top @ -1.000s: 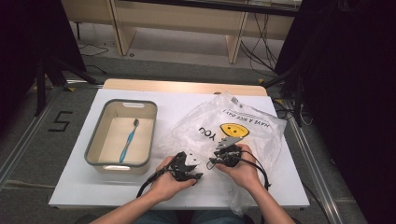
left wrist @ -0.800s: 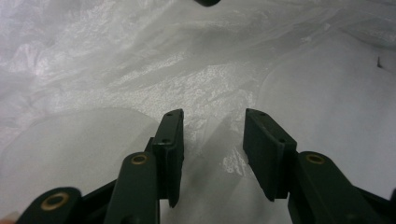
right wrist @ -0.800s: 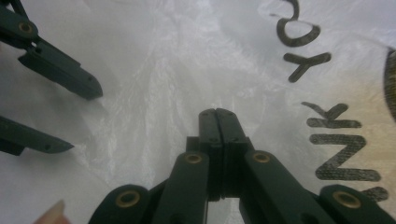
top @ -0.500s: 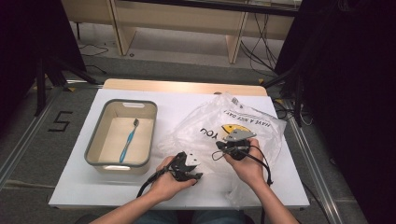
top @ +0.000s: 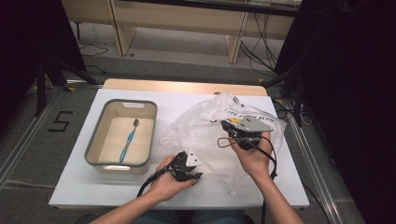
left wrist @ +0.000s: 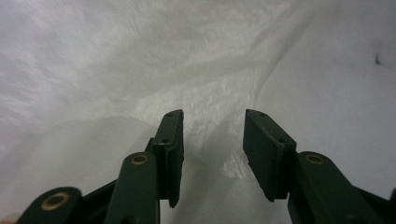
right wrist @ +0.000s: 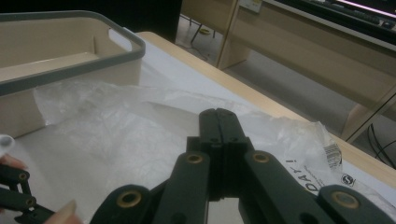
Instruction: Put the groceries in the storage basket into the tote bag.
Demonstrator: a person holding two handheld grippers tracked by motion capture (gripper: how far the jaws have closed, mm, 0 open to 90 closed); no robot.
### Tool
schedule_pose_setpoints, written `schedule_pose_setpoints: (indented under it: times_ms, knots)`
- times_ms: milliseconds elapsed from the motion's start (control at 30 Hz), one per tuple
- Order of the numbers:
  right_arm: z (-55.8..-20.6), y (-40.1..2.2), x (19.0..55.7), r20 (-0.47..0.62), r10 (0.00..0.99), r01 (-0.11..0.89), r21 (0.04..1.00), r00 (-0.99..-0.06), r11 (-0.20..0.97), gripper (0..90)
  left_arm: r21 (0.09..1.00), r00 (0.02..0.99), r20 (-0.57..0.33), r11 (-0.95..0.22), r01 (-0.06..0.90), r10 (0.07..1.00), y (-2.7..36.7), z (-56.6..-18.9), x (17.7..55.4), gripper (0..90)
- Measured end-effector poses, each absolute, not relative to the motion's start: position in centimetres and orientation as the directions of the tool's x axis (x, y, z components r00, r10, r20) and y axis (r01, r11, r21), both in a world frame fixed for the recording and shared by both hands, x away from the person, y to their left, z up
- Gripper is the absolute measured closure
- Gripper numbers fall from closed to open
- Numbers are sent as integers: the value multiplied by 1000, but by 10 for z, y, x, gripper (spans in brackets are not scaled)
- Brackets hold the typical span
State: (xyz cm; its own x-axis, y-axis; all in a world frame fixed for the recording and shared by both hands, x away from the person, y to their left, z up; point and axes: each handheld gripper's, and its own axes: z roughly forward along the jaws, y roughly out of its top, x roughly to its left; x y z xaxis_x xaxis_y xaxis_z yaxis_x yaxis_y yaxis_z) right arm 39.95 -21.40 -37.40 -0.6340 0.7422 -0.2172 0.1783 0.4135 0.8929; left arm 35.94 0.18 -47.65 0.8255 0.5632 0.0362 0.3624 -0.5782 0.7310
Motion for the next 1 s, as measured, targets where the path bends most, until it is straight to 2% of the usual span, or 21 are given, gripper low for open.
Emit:
schedule_pose_setpoints:
  times_ms: [33, 133, 167, 200, 233, 267, 400, 533, 633, 700, 733, 800, 867, 1000]
  knots:
    - [-373, -214, 400, -216, 743, 177, 894, -634, 411, 900, 731, 826, 36, -578, 362, 563, 2, -476, 359, 568]
    - [-373, -217, 402, -208, 746, 183, 896, -632, 405, 900, 818, 808, 88, -506, 275, 582, 11, -433, 356, 553]
    - [-373, -217, 402, -208, 746, 183, 896, -632, 405, 900, 818, 808, 88, -506, 275, 582, 11, -433, 356, 553]
    - [-373, -218, 402, -206, 748, 189, 895, -631, 405, 900, 852, 787, 132, -475, 222, 603, 15, -410, 358, 550]
    - [-373, -218, 402, -204, 749, 190, 895, -630, 404, 900, 852, 787, 132, -475, 222, 603, 15, -410, 358, 540]
    - [-373, -218, 402, -200, 749, 193, 895, -632, 402, 900, 866, 759, 183, -468, 176, 625, 15, -393, 365, 511]
    - [-373, -218, 401, -198, 744, 193, 894, -639, 404, 900, 825, 740, 242, -535, 184, 628, 3, -385, 395, 350]
    - [-372, -217, 400, -185, 740, 201, 894, -647, 400, 900, 794, 722, 308, -586, 164, 620, -13, -391, 423, 312]
    - [-373, -217, 400, -182, 731, 200, 894, -657, 402, 900, 773, 729, 333, -616, 153, 598, -20, -395, 433, 388]
    - [-373, -216, 400, -177, 726, 203, 892, -664, 404, 900, 756, 737, 363, -642, 124, 570, -24, -398, 439, 530]
    - [-373, -216, 401, -173, 720, 207, 890, -672, 407, 900, 760, 719, 404, -645, 81, 566, -27, -396, 443, 635]
    - [-374, -214, 401, -175, 710, 210, 883, -683, 419, 876, 783, 720, 383, -617, 79, 579, -27, -391, 445, 786]
    - [-375, -213, 402, -174, 709, 226, 874, -683, 431, 735, 814, 714, 362, -577, 73, 600, -27, -385, 446, 869]
    - [-378, -206, 404, -214, 693, 238, 836, -689, 494, 442, 838, 703, 357, -544, 50, 615, -26, -372, 446, 891]
